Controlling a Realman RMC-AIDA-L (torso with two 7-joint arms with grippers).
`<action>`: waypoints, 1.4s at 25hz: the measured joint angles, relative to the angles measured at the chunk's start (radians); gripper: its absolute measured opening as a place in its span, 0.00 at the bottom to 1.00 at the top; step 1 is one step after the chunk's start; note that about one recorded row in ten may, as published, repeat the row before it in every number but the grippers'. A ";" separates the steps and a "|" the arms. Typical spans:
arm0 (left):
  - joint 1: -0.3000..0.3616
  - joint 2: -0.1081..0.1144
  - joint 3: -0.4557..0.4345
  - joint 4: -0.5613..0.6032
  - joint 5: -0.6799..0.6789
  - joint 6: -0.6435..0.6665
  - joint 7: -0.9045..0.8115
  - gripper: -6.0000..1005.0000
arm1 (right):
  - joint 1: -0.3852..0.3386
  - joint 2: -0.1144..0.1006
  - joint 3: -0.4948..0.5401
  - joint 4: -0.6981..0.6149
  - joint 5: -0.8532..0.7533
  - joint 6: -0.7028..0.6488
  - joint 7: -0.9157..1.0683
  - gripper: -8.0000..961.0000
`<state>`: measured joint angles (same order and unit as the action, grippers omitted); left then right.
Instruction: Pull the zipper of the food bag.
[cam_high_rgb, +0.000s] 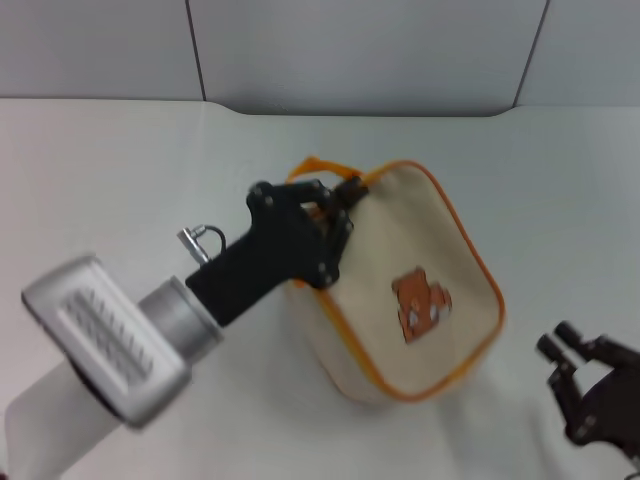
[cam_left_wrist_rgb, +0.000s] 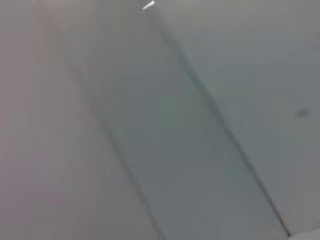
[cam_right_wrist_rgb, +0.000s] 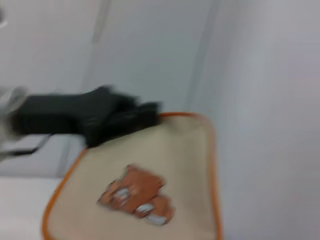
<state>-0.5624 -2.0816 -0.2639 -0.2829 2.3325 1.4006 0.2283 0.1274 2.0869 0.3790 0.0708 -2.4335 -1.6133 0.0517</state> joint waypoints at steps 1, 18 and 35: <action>0.003 0.000 -0.036 -0.016 0.000 -0.039 -0.050 0.05 | 0.007 -0.001 0.021 -0.010 0.000 0.000 0.041 0.10; 0.024 0.037 -0.073 0.093 0.249 0.103 -0.594 0.46 | 0.197 -0.032 -0.039 -0.326 -0.021 -0.273 0.591 0.68; 0.012 0.035 0.035 0.420 0.520 0.380 -0.802 0.82 | 0.294 -0.046 -0.392 -0.418 -0.021 -0.361 0.727 0.88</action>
<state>-0.5508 -2.0463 -0.2289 0.1374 2.8526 1.7804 -0.5740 0.4210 2.0406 -0.0127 -0.3468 -2.4550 -1.9740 0.7789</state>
